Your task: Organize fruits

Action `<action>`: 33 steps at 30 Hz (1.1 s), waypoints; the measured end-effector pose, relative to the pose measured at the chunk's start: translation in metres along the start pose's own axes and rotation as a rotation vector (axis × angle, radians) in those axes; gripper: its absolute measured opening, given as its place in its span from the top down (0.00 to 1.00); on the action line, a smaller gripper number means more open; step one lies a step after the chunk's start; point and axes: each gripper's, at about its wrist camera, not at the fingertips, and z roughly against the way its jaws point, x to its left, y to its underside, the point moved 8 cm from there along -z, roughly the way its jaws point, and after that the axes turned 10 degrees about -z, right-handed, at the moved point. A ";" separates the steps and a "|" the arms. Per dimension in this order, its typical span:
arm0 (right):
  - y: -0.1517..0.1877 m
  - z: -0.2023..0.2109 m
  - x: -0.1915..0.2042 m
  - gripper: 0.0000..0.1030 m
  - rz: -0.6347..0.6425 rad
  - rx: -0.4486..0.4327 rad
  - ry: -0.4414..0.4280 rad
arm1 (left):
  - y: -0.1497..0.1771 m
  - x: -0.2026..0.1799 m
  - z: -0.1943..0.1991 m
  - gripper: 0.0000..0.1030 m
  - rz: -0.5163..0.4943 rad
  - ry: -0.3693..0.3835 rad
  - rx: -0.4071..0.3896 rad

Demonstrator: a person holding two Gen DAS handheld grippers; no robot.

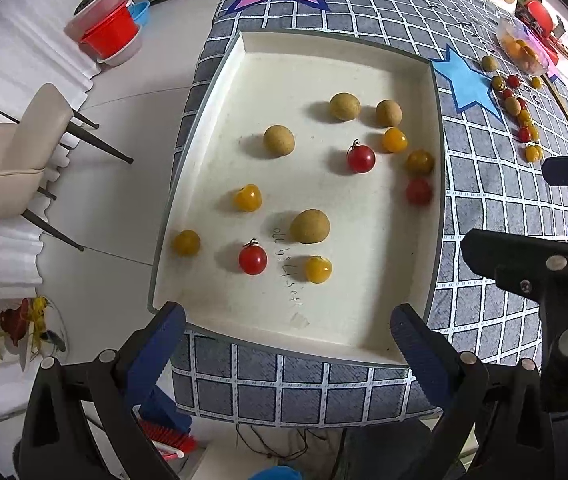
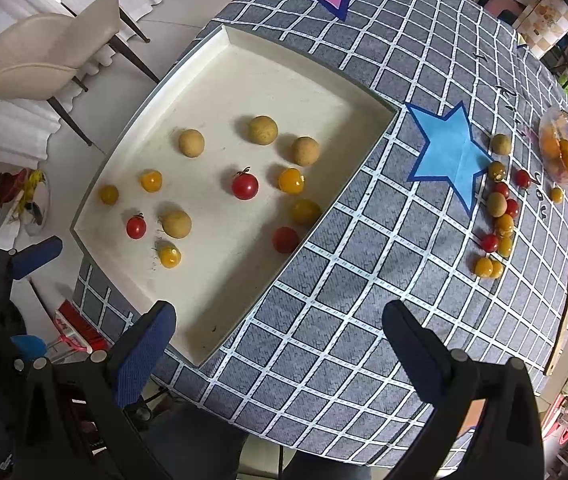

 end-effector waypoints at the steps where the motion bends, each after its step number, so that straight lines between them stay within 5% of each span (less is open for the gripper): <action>1: 0.000 0.000 0.000 0.00 -0.001 0.000 0.000 | 0.000 0.000 0.000 0.00 0.001 0.000 0.000; 33: 0.005 -0.003 0.000 0.00 -0.045 0.003 -0.003 | 0.004 -0.005 -0.003 0.00 -0.009 -0.003 0.012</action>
